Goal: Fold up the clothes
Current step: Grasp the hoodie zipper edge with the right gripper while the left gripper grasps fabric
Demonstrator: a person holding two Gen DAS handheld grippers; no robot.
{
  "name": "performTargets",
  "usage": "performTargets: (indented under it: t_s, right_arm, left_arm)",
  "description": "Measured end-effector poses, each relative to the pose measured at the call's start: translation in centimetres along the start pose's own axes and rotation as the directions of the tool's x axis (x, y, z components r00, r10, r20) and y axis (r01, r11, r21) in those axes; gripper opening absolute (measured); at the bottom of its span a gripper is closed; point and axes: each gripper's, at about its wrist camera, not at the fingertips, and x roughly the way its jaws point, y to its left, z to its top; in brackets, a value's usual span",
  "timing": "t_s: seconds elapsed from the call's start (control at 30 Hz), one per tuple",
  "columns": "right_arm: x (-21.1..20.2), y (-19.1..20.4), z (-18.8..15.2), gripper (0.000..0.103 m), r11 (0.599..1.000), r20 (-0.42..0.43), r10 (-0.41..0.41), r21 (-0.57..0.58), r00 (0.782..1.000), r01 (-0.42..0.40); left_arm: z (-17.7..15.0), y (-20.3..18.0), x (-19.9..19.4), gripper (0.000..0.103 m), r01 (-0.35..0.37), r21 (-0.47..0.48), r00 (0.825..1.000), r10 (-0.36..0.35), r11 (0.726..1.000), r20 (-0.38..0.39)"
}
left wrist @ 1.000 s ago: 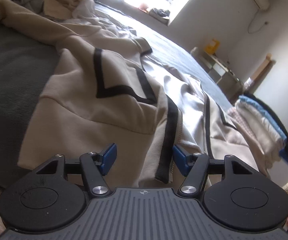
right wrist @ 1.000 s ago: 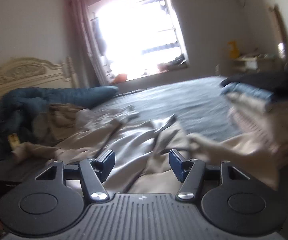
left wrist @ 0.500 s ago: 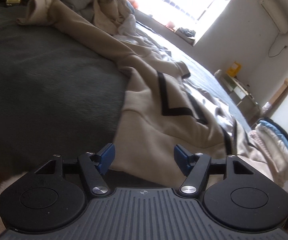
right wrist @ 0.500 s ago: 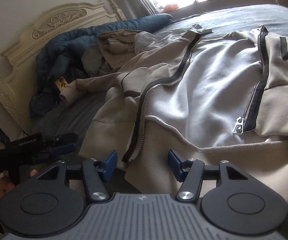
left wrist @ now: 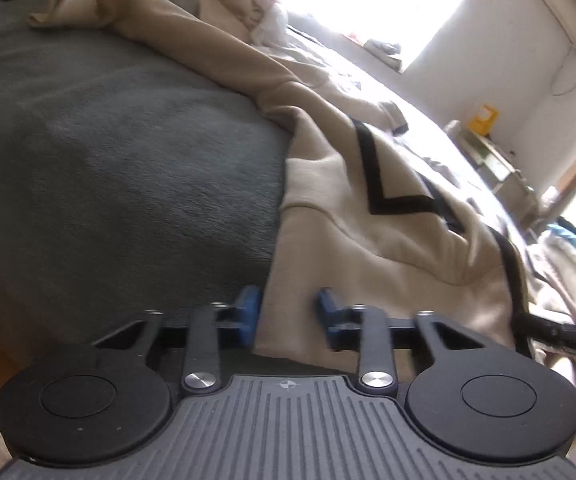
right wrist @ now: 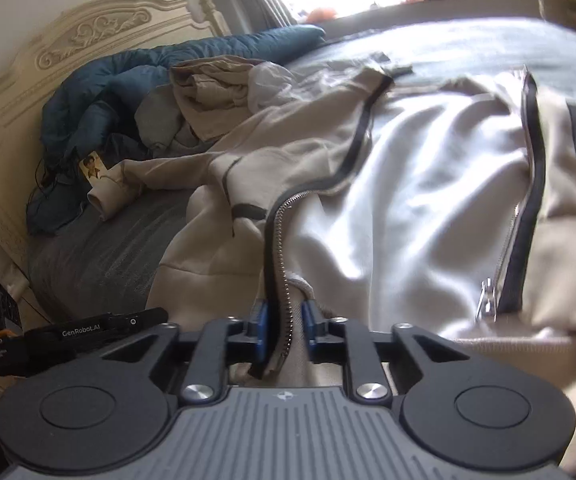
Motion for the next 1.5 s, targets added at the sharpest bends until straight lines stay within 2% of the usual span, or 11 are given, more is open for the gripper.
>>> performTargets:
  t_s: [0.2,0.43,0.6,0.77,0.93,1.0,1.13,1.37,1.4,1.43,1.5]
  right_arm:
    - [-1.6,0.7,2.5,0.013,1.0,0.055,0.026,0.007,0.998,-0.026]
    - [-0.2,0.3,2.3,0.02,0.996,-0.1,0.062,0.067,0.993,-0.055]
    - [0.9,1.6,1.3,0.02,0.994,-0.124,0.101,0.045,0.987,-0.096]
    - [1.2,3.5,0.8,0.013,0.979,-0.127,0.203,0.004,0.971,-0.204]
    - [2.2,2.6,0.7,0.016,0.993,-0.166,0.114,0.01,0.98,-0.114]
    - [2.5,0.9,0.9,0.017,0.987,-0.176,0.132,0.111,0.975,-0.114]
    - [3.2,-1.7,1.3,0.025,0.947,-0.174,0.214,0.278,0.961,-0.161]
    - [6.1,-1.7,0.8,0.031,0.944,-0.216,0.212,0.297,0.953,-0.142]
    - [6.3,-1.5,0.7,0.027,0.948,-0.213,0.202,0.288,0.956,-0.136]
    - [6.4,-1.5,0.8,0.011,0.951,-0.204,0.191,0.28,0.96,-0.13]
    - [5.6,-2.2,0.8,0.007,0.943,-0.152,0.192,0.303,0.97,-0.14]
  left_arm:
    - [0.7,1.7,-2.6,0.006,0.208,-0.136,0.978,-0.202,0.969,0.055]
    - [2.3,5.0,-6.0,0.005,0.362,-0.271,0.931,-0.329,0.892,0.159]
    - [2.0,6.6,-7.5,0.003,0.325,-0.292,0.943,-0.283,0.899,0.178]
    - [1.8,7.8,-9.7,0.001,0.331,-0.31,0.932,-0.259,0.891,0.253]
    - [1.0,7.6,-8.8,0.004,0.273,-0.287,0.956,-0.227,0.918,0.185]
    - [0.7,6.9,-8.2,0.023,0.229,-0.256,0.968,-0.193,0.939,0.158]
    - [0.4,6.2,-7.4,0.034,0.156,-0.196,0.985,-0.137,0.968,0.109]
    - [0.7,5.3,-6.0,0.058,0.091,-0.129,0.994,-0.083,0.988,0.064]
    - [0.7,5.2,-5.7,0.06,0.089,-0.121,0.995,-0.083,0.989,0.056]
    - [0.5,5.0,-5.4,0.06,0.088,-0.112,0.996,-0.083,0.99,0.043]
    - [0.6,4.7,-4.6,0.061,0.073,-0.098,0.997,-0.071,0.993,0.02]
